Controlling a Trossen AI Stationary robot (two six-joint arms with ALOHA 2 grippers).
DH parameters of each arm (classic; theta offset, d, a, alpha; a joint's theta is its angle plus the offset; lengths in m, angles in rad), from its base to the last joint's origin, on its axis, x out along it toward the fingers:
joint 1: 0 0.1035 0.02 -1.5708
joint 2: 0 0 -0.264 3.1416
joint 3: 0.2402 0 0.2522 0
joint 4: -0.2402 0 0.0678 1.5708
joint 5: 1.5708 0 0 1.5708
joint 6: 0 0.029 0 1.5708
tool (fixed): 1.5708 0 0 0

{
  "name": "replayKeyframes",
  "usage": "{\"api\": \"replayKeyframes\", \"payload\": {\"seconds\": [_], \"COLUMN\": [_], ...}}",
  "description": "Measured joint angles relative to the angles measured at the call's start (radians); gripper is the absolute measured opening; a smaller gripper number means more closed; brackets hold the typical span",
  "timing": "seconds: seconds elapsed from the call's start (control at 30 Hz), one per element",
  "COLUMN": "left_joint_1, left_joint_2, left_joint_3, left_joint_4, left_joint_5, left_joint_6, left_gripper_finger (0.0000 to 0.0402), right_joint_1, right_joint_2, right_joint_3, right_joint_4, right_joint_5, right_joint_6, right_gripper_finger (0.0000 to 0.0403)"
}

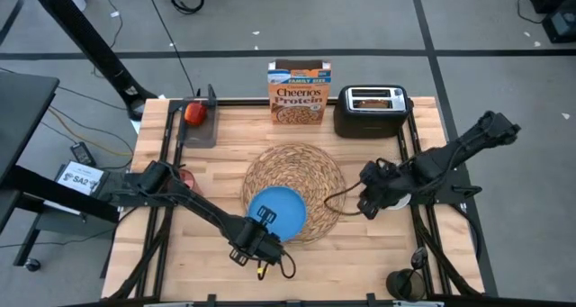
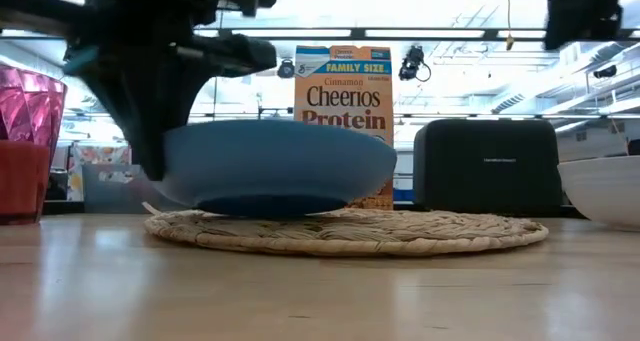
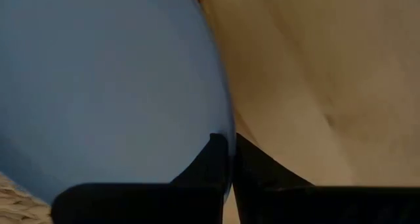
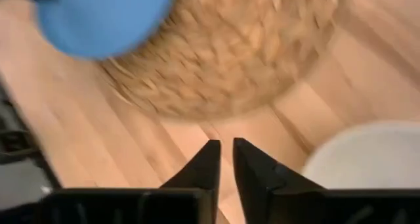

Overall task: Arrange a breakfast setting
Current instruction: Put the blue plate on the brown table mat

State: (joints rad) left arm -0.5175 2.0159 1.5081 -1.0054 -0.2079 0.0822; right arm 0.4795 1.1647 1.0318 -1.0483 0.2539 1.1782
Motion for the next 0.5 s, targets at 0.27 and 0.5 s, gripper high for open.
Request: {"api": "replayKeyframes", "payload": {"seconds": [0.27, 0.5], "left_joint_1": [0.001, -0.003], "left_joint_2": [0.000, 0.000], "left_joint_3": [-0.023, 0.008], "left_joint_4": [-0.013, -0.102], "left_joint_5": [0.005, 0.012], "left_joint_6": [-0.008, -0.025], "left_gripper_finger": [0.0037, 0.0107], "right_joint_1": [0.008, -0.048], "right_joint_2": [0.140, 0.200], "right_joint_3": [-0.005, -0.007], "right_joint_4": [-0.122, -0.234], "right_joint_5": [-0.099, -0.125], "right_joint_6": [0.205, 0.240], "right_gripper_finger": [0.0146, 0.0190]}}
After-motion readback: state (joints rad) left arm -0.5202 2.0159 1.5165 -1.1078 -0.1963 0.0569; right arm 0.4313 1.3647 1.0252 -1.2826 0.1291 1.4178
